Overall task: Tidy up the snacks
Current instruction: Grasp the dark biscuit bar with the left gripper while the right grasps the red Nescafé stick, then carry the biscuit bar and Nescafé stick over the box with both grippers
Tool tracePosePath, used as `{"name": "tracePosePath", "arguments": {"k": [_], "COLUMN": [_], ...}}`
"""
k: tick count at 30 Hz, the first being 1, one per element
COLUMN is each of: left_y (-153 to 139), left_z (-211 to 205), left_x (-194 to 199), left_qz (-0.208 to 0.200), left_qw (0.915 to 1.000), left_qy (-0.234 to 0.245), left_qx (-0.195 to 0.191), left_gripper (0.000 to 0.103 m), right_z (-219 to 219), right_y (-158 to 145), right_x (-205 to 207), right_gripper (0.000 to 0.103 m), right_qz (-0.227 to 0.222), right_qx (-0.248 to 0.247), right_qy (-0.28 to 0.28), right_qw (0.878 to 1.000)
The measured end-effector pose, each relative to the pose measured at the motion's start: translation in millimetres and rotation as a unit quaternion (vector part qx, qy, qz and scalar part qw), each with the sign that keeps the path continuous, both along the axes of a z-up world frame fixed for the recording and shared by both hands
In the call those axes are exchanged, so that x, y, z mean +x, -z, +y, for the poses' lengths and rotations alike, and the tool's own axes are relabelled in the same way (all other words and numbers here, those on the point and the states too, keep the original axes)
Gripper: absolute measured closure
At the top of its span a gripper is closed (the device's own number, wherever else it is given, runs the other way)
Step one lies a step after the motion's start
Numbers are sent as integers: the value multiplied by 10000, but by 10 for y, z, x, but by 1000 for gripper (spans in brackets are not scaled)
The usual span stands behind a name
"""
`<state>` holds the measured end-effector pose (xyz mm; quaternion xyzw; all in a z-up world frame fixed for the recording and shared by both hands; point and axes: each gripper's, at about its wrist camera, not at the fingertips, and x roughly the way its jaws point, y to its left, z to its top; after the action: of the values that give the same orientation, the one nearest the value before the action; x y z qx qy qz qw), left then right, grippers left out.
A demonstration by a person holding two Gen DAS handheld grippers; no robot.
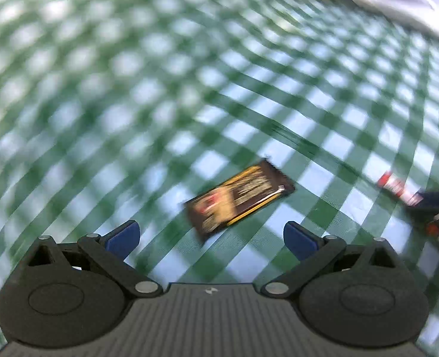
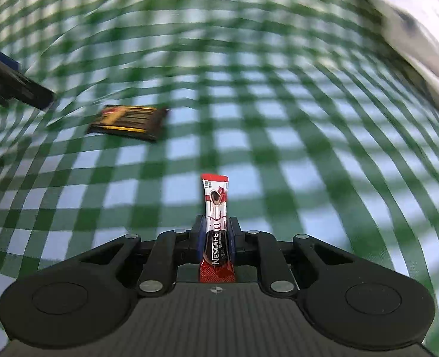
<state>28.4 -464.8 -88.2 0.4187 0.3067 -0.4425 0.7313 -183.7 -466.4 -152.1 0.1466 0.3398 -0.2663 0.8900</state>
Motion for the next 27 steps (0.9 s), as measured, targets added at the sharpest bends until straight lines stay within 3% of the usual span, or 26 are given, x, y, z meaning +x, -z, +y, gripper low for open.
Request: {"name": "tracePosePath", "arguments": {"k": [6, 9, 10, 11, 12, 14, 19, 27], "left_y": [544, 557, 561, 541, 494, 409, 85, -809], "left_z": [-537, -601, -594, -566, -519, -434, -26, 992], "left_x": [251, 408, 456, 482, 487, 440, 346, -234], "left_qz": [324, 756, 938, 1131, 1303, 1295, 1707, 1697], "left_qw": [9947, 9938, 9927, 9913, 9899, 9903, 9831, 9743], "left_qy": [513, 262, 73, -15, -101, -191, -654, -1195], "left_qx": [827, 774, 752, 671, 555, 461, -84, -880], "left_gripper": [0, 1, 5, 22, 44, 62, 64, 64], "right_z": [-52, -40, -43, -46, -48, -23, 45, 428], "right_y": [73, 103, 114, 111, 100, 100, -17, -523], "right_x": [-189, -125, -108, -140, -163, -168, -319, -618], "right_gripper": [86, 86, 86, 86, 86, 86, 90, 90], "right_qz": [-225, -242, -247, -260, -267, -256, -256, -662], "right_qx": [311, 259, 253, 261, 264, 214, 322, 455], "right_qy": [469, 468, 460, 463, 463, 461, 511, 611], "right_qw": [9982, 9983, 9983, 9982, 9982, 9984, 9978, 9949]}}
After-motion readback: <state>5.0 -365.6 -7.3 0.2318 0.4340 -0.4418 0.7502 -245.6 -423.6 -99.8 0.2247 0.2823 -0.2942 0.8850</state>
